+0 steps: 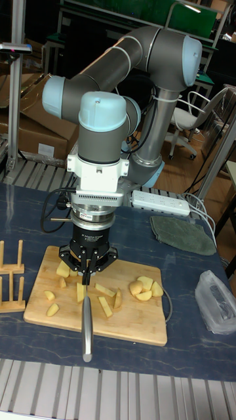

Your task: Chop the potatoes

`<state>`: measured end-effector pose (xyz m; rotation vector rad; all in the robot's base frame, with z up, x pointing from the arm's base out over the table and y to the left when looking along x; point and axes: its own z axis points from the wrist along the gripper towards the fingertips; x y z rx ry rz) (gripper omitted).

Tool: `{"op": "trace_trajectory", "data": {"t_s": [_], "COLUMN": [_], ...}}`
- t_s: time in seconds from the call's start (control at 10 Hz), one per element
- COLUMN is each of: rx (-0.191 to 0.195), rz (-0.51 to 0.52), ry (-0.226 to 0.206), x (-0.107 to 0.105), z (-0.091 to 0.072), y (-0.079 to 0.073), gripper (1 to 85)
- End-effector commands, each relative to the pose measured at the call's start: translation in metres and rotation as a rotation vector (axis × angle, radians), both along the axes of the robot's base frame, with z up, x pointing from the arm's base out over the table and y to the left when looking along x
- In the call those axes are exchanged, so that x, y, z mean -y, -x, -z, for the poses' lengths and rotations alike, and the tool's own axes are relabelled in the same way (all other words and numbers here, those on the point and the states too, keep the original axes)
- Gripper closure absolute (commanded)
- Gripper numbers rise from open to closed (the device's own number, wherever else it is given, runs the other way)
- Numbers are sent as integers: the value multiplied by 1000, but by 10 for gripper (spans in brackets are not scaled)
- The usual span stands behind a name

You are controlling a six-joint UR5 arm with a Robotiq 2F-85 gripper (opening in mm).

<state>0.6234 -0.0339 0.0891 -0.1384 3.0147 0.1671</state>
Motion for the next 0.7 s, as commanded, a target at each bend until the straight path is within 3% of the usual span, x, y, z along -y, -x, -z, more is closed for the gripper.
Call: {"op": "trace_trajectory", "data": {"t_s": [0.0, 0.6], "rx": [5, 26], "rz": [2, 0], "ry": [-11, -15], "x": [-1, -3], "z": [-1, 7], "y": [-1, -4], "gripper": [847, 847]}}
